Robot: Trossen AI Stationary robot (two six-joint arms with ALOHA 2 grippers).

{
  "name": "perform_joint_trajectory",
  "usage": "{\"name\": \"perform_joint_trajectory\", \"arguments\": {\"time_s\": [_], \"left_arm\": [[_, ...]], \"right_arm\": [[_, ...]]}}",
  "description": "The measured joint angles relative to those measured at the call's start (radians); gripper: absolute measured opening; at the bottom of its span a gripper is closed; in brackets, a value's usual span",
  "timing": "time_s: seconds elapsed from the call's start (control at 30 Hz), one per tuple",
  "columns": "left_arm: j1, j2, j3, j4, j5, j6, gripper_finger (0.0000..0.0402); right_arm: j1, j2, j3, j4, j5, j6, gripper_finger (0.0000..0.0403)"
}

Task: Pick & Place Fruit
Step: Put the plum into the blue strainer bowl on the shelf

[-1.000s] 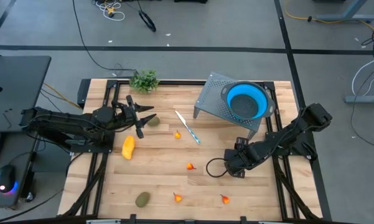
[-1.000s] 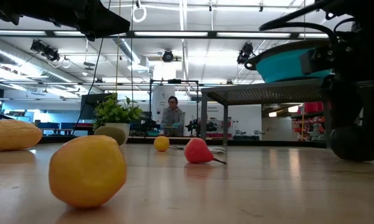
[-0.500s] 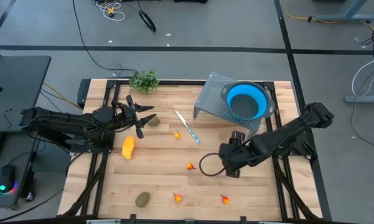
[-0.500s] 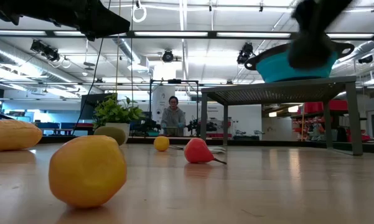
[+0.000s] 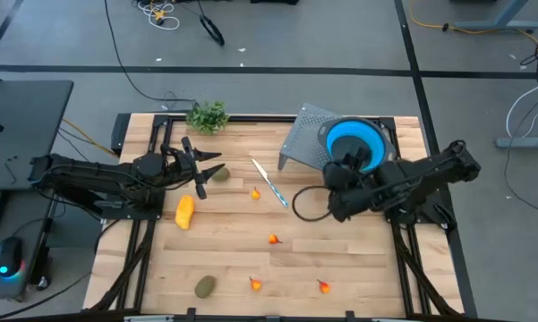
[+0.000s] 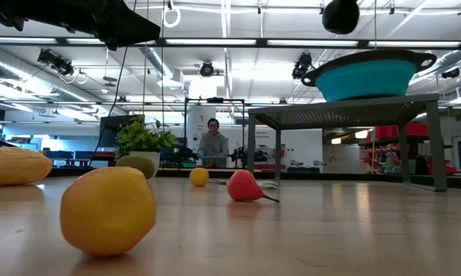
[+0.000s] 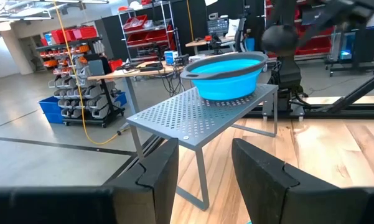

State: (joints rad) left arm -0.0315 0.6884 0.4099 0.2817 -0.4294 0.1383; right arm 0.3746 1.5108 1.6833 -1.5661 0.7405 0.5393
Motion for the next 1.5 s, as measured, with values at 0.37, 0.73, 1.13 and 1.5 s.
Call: {"name": "perform_joint_trajectory", "arguments": {"time_s": [0.37, 0.73, 1.13, 1.5], "left_arm": [[0.000, 0.000, 0.000, 0.000, 0.000, 0.000, 0.0158], [0.000, 0.000, 0.000, -0.009, 0.000, 0.000, 0.0158], [0.000, 0.000, 0.000, -0.014, 0.000, 0.000, 0.0158], [0.000, 0.000, 0.000, -0.014, 0.000, 0.012, 0.0158]], "right_arm": [[-0.196, -0.006, -0.011, -0.005, 0.026, -0.042, 0.0283], [-0.362, -0.016, -0.011, -0.005, -0.096, -0.106, 0.0283], [-0.519, -0.140, -0.020, -0.004, -0.357, -0.280, 0.0283], [-0.605, -0.207, -0.169, -0.004, -0.399, -0.331, 0.0285]]}}
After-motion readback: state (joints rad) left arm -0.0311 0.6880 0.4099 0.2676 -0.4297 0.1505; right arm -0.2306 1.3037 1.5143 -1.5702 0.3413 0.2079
